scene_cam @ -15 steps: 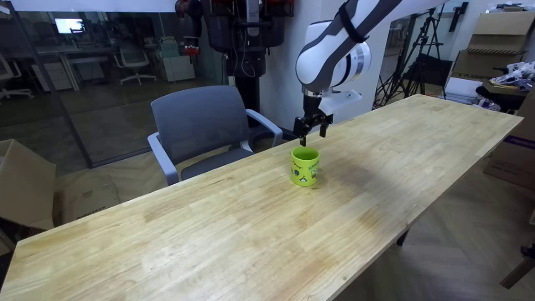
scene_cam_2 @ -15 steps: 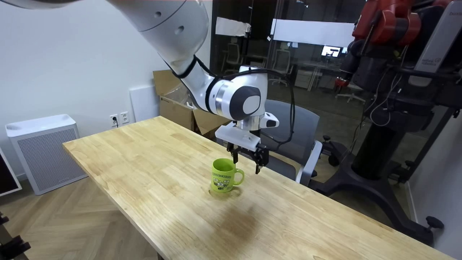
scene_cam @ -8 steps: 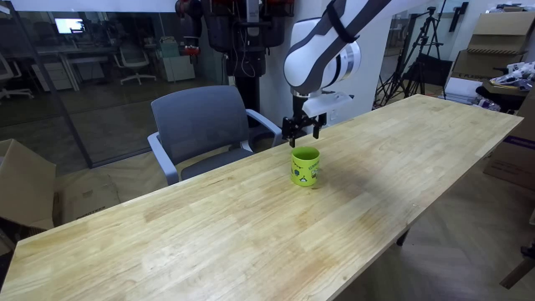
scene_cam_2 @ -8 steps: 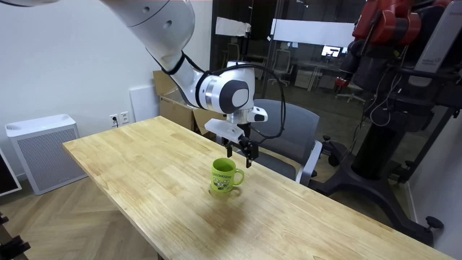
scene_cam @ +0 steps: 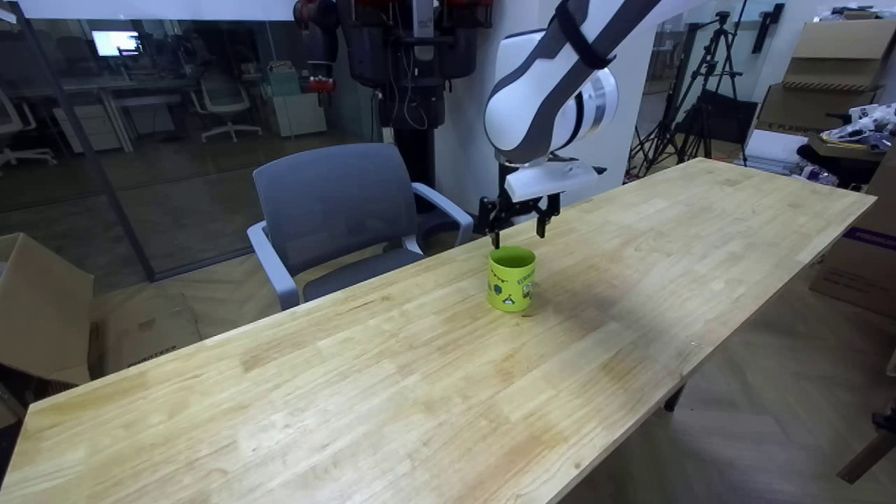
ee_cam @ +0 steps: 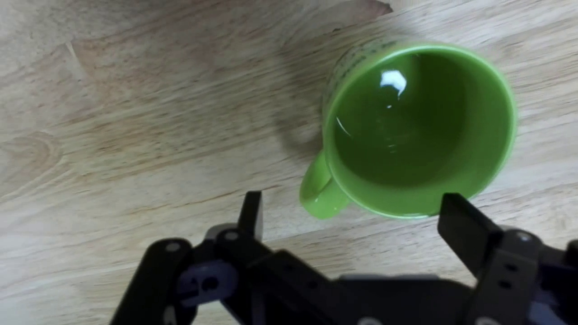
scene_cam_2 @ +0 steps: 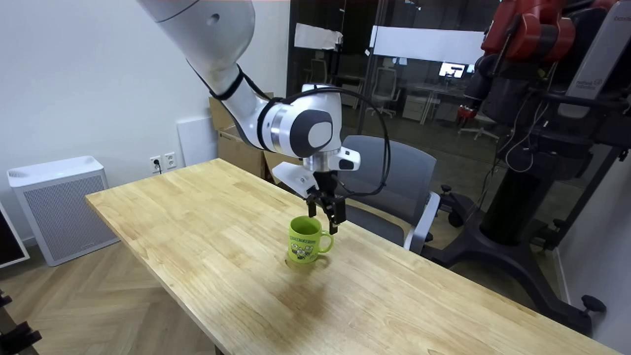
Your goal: Move the yellow mug forward
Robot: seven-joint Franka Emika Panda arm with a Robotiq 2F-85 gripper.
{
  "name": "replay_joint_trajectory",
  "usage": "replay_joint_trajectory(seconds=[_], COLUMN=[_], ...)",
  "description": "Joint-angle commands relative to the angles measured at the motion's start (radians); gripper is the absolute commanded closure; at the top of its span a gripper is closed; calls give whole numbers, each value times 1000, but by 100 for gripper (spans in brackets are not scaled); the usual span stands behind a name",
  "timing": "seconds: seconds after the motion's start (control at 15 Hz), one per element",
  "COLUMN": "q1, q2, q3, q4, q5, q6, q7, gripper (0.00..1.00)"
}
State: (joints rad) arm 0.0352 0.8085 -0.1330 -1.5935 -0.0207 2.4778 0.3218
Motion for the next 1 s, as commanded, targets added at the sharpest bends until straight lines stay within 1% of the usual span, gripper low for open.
replay_joint_trajectory(seconds=[0.0, 0.27, 0.4, 0.6, 0.73, 0.93], q1=[59, 98, 108, 101, 96, 84], q2=[-96, -168, -201, -237, -246, -231], q3=[-51, -75, -81, -81, -91, -111], q4=[-128, -243, -314, -412, -466, -512], q5=[-7, 3, 17, 53, 73, 73], q6=[35, 73, 114, 178, 241, 390], q7=[112, 204, 252, 296, 308, 262], gripper=[0, 0, 0, 0, 0, 0])
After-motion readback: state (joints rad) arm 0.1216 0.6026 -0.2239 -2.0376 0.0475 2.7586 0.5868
